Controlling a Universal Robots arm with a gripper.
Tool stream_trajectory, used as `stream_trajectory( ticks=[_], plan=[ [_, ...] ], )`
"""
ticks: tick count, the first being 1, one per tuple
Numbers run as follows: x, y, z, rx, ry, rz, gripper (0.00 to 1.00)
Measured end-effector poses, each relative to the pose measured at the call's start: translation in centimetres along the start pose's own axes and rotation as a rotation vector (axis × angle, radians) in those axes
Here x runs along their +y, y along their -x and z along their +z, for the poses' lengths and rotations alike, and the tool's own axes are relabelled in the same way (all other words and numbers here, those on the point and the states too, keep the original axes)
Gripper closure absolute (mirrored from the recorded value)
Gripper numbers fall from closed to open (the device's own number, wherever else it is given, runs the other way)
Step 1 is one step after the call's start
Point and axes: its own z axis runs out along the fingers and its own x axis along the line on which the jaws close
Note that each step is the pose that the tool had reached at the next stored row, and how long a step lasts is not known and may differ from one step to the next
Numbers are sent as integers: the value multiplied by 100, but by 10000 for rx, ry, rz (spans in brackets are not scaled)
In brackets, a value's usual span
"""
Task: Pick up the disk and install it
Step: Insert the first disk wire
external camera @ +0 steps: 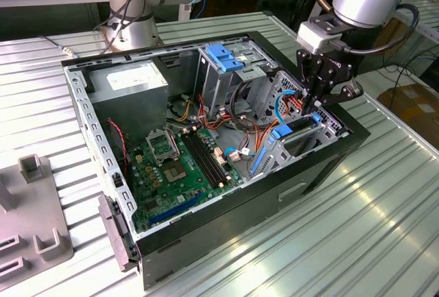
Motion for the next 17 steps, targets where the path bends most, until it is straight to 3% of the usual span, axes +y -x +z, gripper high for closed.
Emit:
stream_trajectory(
  ticks=[4, 7, 17],
  plan=[
    [35, -34, 19, -126, -7, -104, 83],
    [49, -41, 25, -163, -13, -171, 83],
    [50, -38, 57, -164, -13, -173, 83]
  ],
)
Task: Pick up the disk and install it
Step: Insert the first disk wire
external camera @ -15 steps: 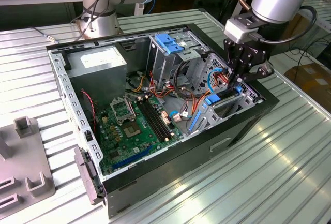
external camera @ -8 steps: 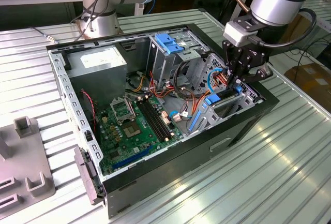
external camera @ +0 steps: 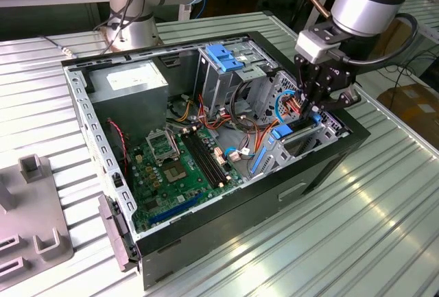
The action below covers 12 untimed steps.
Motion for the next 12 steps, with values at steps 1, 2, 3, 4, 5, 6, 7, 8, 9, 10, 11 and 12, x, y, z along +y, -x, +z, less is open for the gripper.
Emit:
stream_trajectory(
  ticks=[1, 2, 3, 4, 5, 6, 7, 8, 9, 10, 11, 12],
  plan=[
    [0, -1, 3, -1, 0, 0, 83],
    [1, -1, 6, -1, 0, 0, 83],
    [1, -1, 8, -1, 0, 0, 83],
    [1, -2, 10, -1, 0, 0, 83],
    [1, -2, 14, -1, 0, 0, 83],
    [1, -2, 16, -1, 0, 0, 83],
    [1, -2, 20, 1, 0, 0, 83],
    [2, -2, 22, 1, 0, 0, 83],
    [2, -3, 25, 1, 0, 0, 83],
    [2, -3, 28, 0, 0, 0, 83],
    [2, -3, 30, -1, 0, 0, 83],
    [2, -3, 30, 0, 0, 0, 83]
  ],
)
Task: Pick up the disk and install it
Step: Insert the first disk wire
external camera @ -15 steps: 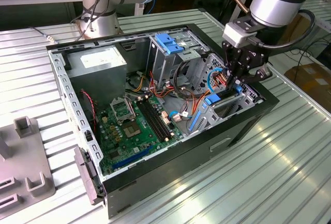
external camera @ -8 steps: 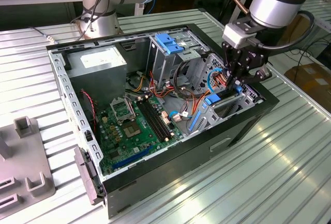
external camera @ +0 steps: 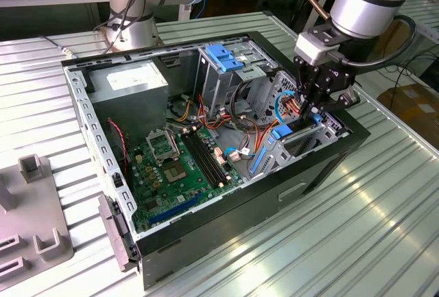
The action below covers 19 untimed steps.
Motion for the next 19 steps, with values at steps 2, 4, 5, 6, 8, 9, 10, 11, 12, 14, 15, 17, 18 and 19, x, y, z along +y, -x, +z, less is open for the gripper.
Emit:
stream_trajectory(
  ticks=[2, 4, 5, 6, 8, 9, 10, 11, 12, 14, 15, 17, 18, 19],
  plan=[
    [0, 0, 0, 0, 0, 0, 83],
    [0, 0, -8, -6, 0, 1, 83],
    [-1, -1, -12, -5, 0, 1, 83],
    [-1, 0, -18, -2, 0, 0, 83],
    [-1, 0, -20, -5, 0, 1, 83],
    [-1, 0, -21, -4, 0, 1, 83],
    [-1, -4, -24, 2, 0, 0, 83],
    [-1, -10, -23, 1, 1, 0, 83],
    [-1, -17, -22, -1, 0, 1, 83],
    [-1, -29, -22, -1, 0, 1, 83],
    [-1, -29, -22, -1, 0, 0, 83],
    [-1, -29, -20, -1, 0, 0, 83],
    [-1, -29, -17, -2, 0, 0, 83],
    [-1, -29, -12, 0, 0, 0, 83]
  ],
)
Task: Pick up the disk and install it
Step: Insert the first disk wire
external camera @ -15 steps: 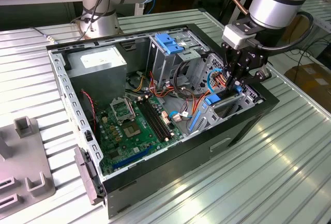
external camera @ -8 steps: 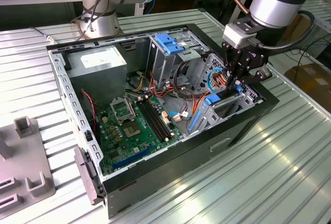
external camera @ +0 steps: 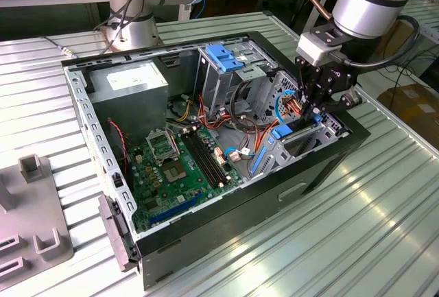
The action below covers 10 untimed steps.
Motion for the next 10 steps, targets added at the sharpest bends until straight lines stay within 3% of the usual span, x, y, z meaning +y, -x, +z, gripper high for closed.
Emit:
stream_trajectory(
  ticks=[10],
  plan=[
    [1, 0, 18, -19, 0, 2, 83]
  ],
)
